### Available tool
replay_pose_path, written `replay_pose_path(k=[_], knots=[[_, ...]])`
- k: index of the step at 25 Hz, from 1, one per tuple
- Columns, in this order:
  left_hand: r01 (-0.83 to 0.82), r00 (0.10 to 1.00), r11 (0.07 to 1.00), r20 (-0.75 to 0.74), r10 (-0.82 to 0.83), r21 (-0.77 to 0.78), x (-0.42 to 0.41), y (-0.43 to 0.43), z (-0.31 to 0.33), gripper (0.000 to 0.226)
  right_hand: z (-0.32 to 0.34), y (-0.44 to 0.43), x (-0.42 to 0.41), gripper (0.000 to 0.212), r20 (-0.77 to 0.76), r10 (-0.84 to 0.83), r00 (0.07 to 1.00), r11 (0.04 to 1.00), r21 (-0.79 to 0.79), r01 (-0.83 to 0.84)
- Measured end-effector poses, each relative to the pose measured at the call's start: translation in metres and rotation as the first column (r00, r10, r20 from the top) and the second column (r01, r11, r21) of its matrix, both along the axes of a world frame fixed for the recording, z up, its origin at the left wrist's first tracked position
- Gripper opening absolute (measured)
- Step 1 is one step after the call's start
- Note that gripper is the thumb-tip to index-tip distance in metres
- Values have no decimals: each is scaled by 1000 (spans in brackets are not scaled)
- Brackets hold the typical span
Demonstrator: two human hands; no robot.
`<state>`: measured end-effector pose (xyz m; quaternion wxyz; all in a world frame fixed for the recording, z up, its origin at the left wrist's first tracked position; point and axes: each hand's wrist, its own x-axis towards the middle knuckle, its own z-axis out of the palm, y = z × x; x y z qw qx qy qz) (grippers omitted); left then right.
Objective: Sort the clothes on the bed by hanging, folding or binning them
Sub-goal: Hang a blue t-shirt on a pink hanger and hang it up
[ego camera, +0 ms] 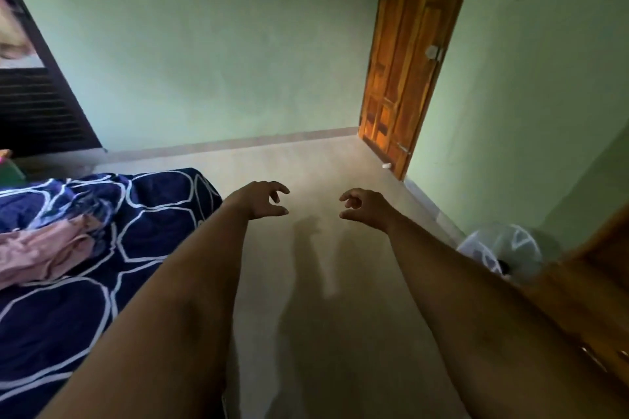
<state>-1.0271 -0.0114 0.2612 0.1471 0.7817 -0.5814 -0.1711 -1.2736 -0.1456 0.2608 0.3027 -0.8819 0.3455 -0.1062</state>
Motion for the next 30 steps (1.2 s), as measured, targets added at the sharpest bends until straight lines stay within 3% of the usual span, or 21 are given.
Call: replay_pose_path(k=[7, 16, 23, 30], knots=[[-66, 998, 997, -9, 66, 42, 93, -59, -34, 55, -15, -84, 114, 45, -25, 113, 993, 994, 5, -113], [-163, 987, 983, -1, 163, 85, 213, -241, -35, 60, 3, -293, 236, 52, -218, 235, 947, 963, -82, -257], [-257, 966, 966, -24, 258, 40, 301, -335, -37, 51, -4, -400, 334, 60, -195, 242, 950, 958, -109, -266], [-322, 946, 947, -37, 321, -18, 441, -411, -50, 48, -23, -493, 482, 61, -200, 277, 940, 945, -118, -304]])
